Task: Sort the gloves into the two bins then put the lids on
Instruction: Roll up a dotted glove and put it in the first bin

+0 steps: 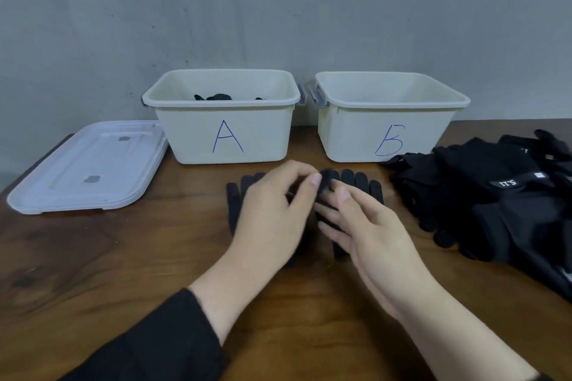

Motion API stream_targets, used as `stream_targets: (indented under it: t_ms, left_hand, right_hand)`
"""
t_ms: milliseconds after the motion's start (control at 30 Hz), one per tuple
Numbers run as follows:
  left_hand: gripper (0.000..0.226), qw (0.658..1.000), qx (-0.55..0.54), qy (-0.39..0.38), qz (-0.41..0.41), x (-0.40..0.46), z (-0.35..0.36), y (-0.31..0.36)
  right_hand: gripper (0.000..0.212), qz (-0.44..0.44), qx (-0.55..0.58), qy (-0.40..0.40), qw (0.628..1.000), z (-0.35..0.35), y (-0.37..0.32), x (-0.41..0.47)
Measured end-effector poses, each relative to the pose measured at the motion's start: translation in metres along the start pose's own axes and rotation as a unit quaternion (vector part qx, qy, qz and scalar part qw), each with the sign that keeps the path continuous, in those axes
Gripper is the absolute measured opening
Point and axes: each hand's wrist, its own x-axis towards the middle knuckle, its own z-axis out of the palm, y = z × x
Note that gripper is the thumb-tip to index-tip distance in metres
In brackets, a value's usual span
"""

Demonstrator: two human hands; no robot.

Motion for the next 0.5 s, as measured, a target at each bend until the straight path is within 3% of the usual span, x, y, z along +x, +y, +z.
stream_targets:
  t_ms: [67,133,267,367,500]
  left_hand:
    - [0.023,0.998,-0.023,-0.059,-0.009,-0.005,0.010,0.004]
    - [0.028,0.996,-0.023,-0.092,0.003,-0.012,0.014,-0.002]
    - [0.031,0.998,0.011,-0.057,0.038,-0.018,0.010,-0.017]
    - [0.028,0.999,0.039,-0.021,0.031,-0.014,0.009,-0.024]
    - [0.029,0.983,0.146,-0.108,-0.006,-0.007,0.013,-0.032]
  right_hand:
    - [0.028,0.034,0.095,0.002,0.995,0.008,-0.005,0.001]
    - [0.025,0.050,0.087,0.038,0.994,0.006,-0.007,0.005]
    - [0.025,0.065,-0.036,0.104,0.992,-0.024,-0.033,0.026]
    - [0.019,-0.014,-0.209,0.065,0.976,-0.057,-0.075,0.045]
    - [0.009,-0.064,-0.329,0.019,0.942,-0.076,-0.119,0.071]
